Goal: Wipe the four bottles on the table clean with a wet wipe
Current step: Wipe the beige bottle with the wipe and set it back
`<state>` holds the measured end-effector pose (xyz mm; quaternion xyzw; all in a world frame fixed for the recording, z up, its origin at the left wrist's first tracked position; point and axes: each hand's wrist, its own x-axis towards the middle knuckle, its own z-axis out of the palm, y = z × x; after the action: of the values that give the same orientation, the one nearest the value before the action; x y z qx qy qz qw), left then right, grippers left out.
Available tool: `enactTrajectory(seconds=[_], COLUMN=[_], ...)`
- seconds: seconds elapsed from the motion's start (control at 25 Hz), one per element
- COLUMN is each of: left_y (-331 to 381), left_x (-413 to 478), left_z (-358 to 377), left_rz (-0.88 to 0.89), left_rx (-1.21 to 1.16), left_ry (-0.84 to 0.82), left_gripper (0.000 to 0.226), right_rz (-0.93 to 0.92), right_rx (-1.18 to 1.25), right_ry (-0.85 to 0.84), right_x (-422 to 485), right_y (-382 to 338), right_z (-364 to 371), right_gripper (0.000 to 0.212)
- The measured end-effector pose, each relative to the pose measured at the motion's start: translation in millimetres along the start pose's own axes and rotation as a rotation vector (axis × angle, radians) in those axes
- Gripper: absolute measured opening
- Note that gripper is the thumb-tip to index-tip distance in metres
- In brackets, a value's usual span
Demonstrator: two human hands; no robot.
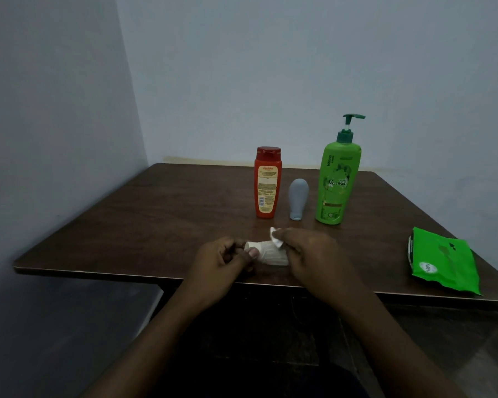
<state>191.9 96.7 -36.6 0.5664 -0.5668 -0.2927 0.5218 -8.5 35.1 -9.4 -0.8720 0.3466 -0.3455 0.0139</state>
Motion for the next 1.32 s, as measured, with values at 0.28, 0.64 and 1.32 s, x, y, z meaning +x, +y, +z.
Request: enactTrajectory(seconds=[0.28, 0.64, 1.32], left_y=[1.5, 1.9, -2.2], left_x=[-0.3, 0.1, 2.2], left_z=[-6.1, -5.0, -4.9], left_rz=[-0.005, -0.039, -0.008], left_rx=[-0.018, -0.012, 0.091], left_ry=[-0.056, -0.020, -0.031], left_gripper=[0.012, 0.019, 0.021], right_rz=[-0.058, 0.149, 0.144], right_rx=[0.013, -0.315, -0.196], right_ry=[-0.125, -0.182, -0.094], right_x=[-1.4, 5.9, 2.7], right_y=[-11.6, 19.2, 17.2], right_z=[9.9, -4.5, 8.9], right_gripper=[0.045, 0.027, 0.037])
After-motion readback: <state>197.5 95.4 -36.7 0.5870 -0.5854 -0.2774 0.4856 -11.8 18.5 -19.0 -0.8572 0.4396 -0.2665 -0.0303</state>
